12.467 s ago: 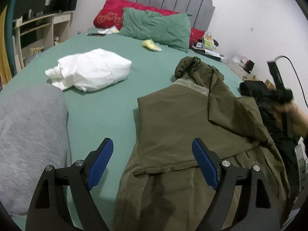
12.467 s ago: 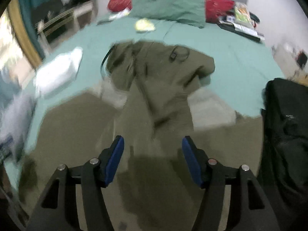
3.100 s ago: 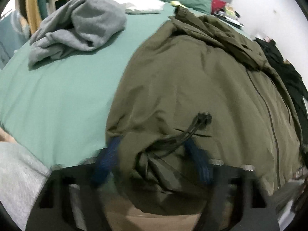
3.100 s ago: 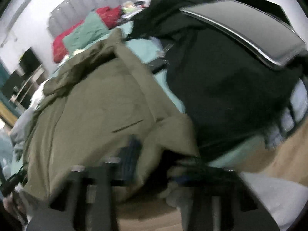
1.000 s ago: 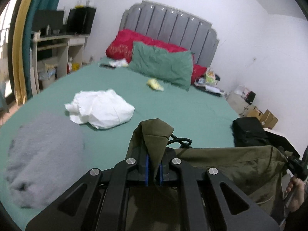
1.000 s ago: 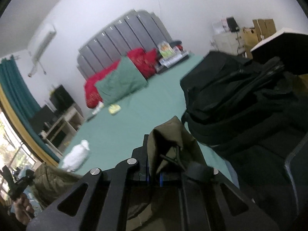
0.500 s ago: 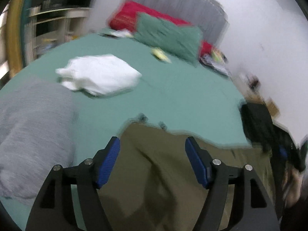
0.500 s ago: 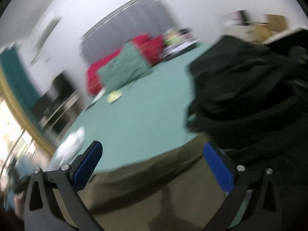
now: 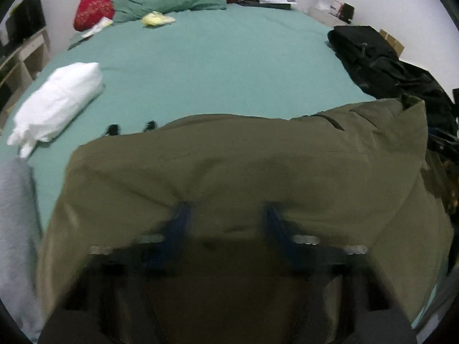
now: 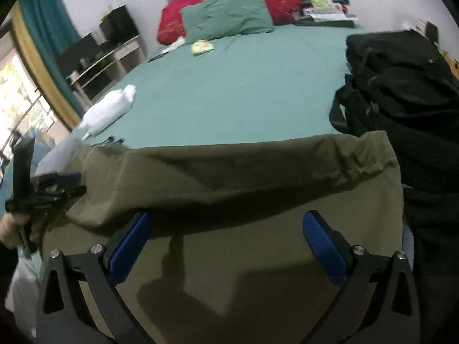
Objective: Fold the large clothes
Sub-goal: 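Lower the folded hem onto the jacket and open both grippers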
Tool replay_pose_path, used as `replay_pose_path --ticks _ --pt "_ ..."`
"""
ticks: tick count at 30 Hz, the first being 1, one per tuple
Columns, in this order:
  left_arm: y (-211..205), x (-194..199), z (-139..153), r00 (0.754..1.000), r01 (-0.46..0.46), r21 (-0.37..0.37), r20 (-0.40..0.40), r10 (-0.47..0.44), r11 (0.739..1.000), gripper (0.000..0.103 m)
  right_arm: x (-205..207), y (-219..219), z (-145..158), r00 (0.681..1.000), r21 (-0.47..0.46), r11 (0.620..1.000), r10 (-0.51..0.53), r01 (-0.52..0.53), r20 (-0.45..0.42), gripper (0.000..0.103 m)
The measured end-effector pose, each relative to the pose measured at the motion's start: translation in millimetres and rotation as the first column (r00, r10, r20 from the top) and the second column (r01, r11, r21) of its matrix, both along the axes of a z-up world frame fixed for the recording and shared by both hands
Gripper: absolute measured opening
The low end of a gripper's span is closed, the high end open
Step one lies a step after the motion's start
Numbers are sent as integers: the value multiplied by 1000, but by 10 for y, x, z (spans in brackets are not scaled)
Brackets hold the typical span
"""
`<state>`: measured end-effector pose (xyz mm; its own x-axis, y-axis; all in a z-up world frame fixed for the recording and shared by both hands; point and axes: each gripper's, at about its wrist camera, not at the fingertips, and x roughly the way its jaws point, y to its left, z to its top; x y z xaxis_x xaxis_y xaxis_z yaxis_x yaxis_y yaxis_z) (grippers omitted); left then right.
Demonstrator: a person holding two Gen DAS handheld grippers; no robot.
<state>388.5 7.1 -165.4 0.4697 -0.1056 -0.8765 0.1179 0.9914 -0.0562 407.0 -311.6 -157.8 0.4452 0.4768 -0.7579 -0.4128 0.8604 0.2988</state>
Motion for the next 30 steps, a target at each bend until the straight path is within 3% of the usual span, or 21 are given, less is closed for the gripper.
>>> replay_pose_path --ticks 1,4,8,10,12,13,14,15,16,19,23,27,30 --pt "-13 39 -43 1000 -1 7 -8 1 1000 1 48 13 -32 1000 -20 1000 -13 13 -2 103" --pt "24 40 20 995 -57 44 87 53 997 0 192 43 -145 998 -111 992 -56 57 15 103" --pt "280 76 232 962 -189 -24 195 190 982 0 470 3 -209 986 -153 974 -162 168 49 103" --pt "324 177 181 967 -203 -28 155 205 979 1 568 -87 -244 973 -153 960 -227 232 53 103" --pt "364 302 37 975 -217 -19 50 218 976 2 617 -215 -281 961 -148 949 -275 277 32 103" --pt "390 298 36 972 -230 -33 41 232 973 7 602 -268 -282 960 -139 950 -279 280 25 103" --pt "413 262 71 970 -234 -58 48 237 971 27 565 -315 -265 961 -135 952 -276 276 21 103" --pt "472 146 160 968 -234 -95 70 241 968 41 523 -345 -234 962 -138 952 -271 272 26 103" --pt "516 30 240 965 -234 -108 93 244 966 62 466 -379 -195 963 -139 953 -268 270 38 103" --pt "678 -414 463 950 -260 -100 152 273 960 63 228 -515 -66 961 -129 953 -268 275 63 103" --pt "1033 -1007 562 919 -339 -79 187 348 937 67 -297 -782 96 943 -28 944 -328 330 55 103" --pt "1306 -1682 311 899 -399 -55 174 402 915 69 -957 -1005 78 931 140 923 -365 358 27 103" --pt "1392 -1902 126 903 -394 -73 154 401 916 70 -1321 -1026 -38 926 131 918 -378 374 5 103"
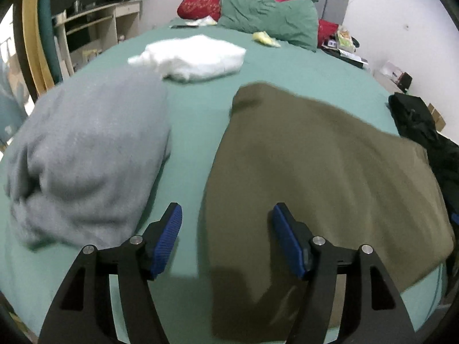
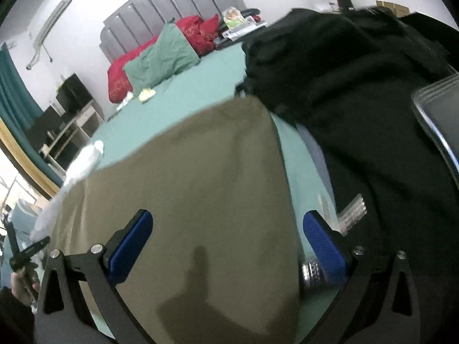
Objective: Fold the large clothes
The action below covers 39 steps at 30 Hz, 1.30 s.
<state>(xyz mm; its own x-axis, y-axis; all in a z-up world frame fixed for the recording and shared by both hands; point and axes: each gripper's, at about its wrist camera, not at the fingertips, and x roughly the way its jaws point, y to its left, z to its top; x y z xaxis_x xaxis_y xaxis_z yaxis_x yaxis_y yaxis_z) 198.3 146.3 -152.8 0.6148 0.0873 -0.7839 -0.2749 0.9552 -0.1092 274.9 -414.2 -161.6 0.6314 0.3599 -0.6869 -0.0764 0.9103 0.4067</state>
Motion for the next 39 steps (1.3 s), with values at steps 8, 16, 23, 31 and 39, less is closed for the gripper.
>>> replay_pose_path --ticks 8,16,23,31,39 --pt "-12 1 -467 998 1 -178 -68 -14 984 68 -331 254 -479 992 176 984 47 -26 -115 73" --pt "-304 -263 -133 996 85 -91 35 -82 992 7 -412 226 -217 996 232 971 71 -58 -50 28" --pt "-403 -809 218 999 42 -145 28 -39 988 7 -915 156 -9 997 209 977 57 -46 -47 27" --pt "-476 -1463 -50 996 13 -125 -90 -25 992 11 -1321 63 -156 990 158 987 23 -1 -136 32" --pt "-497 -1562 349 997 -73 -59 7 73 996 50 -1193 -64 -340 979 232 968 -52 98 -198 65"
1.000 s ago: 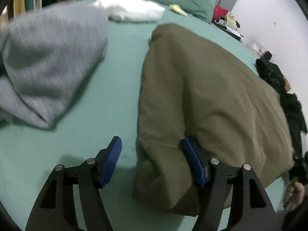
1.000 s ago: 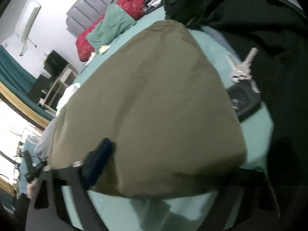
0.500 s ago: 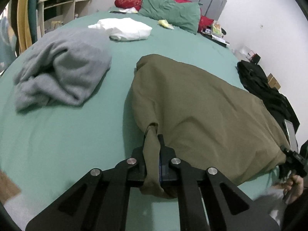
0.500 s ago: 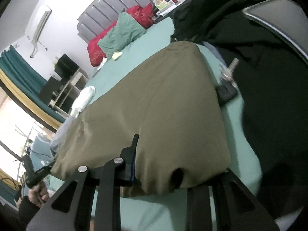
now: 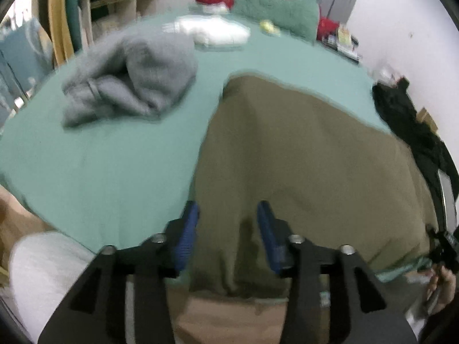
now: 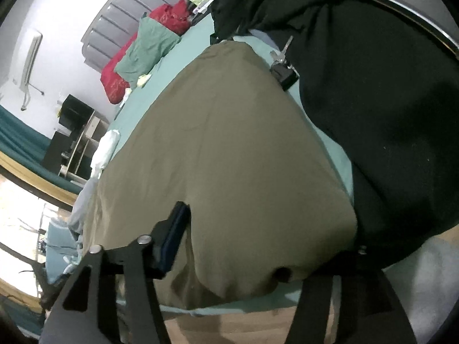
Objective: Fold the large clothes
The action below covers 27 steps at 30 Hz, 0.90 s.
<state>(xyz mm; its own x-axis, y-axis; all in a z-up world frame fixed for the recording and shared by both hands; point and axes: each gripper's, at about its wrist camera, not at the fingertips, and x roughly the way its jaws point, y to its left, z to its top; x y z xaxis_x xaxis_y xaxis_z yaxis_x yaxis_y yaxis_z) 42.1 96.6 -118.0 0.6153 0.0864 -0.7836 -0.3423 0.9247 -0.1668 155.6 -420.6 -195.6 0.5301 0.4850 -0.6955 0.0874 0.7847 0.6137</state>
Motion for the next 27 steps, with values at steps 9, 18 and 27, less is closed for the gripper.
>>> replay_pose_path --ticks 9,18,27 --pt "-879 659 417 963 226 -40 159 -217 973 62 55 -17 -43 999 52 997 -50 49 14 79" --pt "-1682 1605 -189 931 365 -140 67 -358 921 62 110 14 -84 998 -3 1000 -21 21 64 79" --pt "-1933 1764 -863 938 344 -46 -33 -345 938 61 254 6 -95 995 147 989 -13 -1 98 74"
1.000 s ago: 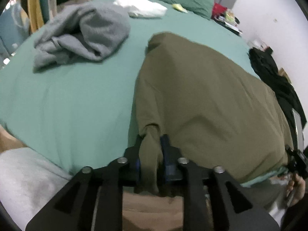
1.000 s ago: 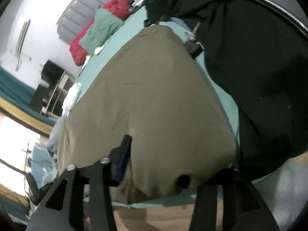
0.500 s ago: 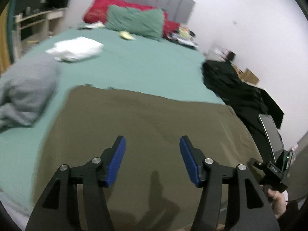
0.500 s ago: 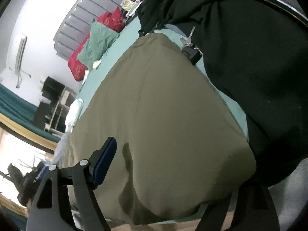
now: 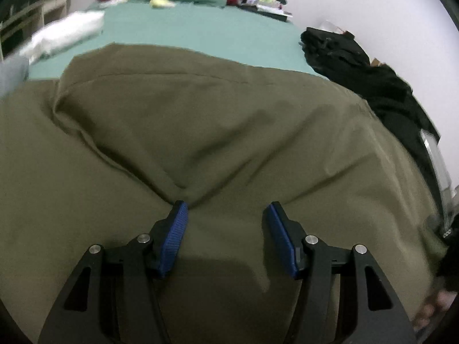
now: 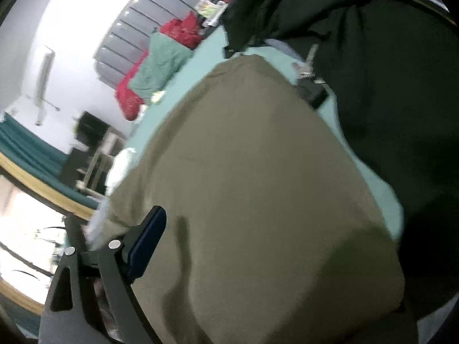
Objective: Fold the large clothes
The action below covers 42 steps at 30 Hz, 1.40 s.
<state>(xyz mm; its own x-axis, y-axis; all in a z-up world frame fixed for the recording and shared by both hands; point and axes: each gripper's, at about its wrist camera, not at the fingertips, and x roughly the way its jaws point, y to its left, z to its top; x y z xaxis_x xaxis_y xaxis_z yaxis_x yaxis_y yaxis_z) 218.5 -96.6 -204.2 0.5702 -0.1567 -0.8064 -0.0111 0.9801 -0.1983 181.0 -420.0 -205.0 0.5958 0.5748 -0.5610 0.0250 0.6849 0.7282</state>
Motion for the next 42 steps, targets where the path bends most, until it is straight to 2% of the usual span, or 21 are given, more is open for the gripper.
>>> replay_pose_path --ticks 1,2,5,8,10,13,16,20,25,30,33,37,39,41,42 --pt "-11 -11 -11 1000 -3 12 4 3 1000 61 13 10 -4 1000 58 998 16 -17 5 46" --pt "-13 -12 -12 1000 -6 16 5 6 1000 61 15 17 -10 1000 66 998 17 -17 3 31" --pt "-31 -21 -5 1000 -8 25 8 8 1000 61 1 91 122 998 66 997 38 -41 54 24" --pt "-46 -28 -4 1000 -7 19 14 6 1000 61 -31 221 405 989 45 996 66 -73 136 22" --pt "1 -41 17 1000 -3 9 -1 3 1000 61 -50 372 646 978 -12 995 95 -95 187 21" --pt "118 2 91 998 10 -65 -63 -14 998 61 -76 729 1085 952 -129 983 163 -133 261 21" --pt "336 -102 227 996 15 -150 -86 -29 989 61 -123 1173 1483 917 -238 955 248 -177 312 21" --pt "673 -397 483 999 22 -179 -33 -28 984 61 -212 1901 1912 859 -400 886 381 -233 343 21" --pt "1435 -938 826 997 -45 -224 43 56 974 61 -309 2812 2077 784 -531 790 526 -306 331 21" --pt "2241 -1482 1013 983 -148 -192 82 166 970 61 -417 3714 1764 701 -578 682 669 -448 246 22" --pt "2623 -1706 1061 974 -193 -173 85 210 966 61 -445 4194 1356 647 -547 604 749 -580 141 23" --pt "3029 -1876 1134 954 -266 -164 94 284 950 61 -652 4750 717 552 -509 468 834 -723 -16 35" --pt "3135 -1899 1167 947 -286 -186 98 307 940 61 -756 4844 576 517 -485 442 855 -755 -25 52" --pt "3141 -1865 1236 947 -273 -208 113 300 939 61 -872 4889 543 453 -413 416 891 -810 8 82" --pt "3120 -1839 1273 951 -250 -222 126 282 942 61 -901 4860 582 432 -403 408 901 -819 34 86"
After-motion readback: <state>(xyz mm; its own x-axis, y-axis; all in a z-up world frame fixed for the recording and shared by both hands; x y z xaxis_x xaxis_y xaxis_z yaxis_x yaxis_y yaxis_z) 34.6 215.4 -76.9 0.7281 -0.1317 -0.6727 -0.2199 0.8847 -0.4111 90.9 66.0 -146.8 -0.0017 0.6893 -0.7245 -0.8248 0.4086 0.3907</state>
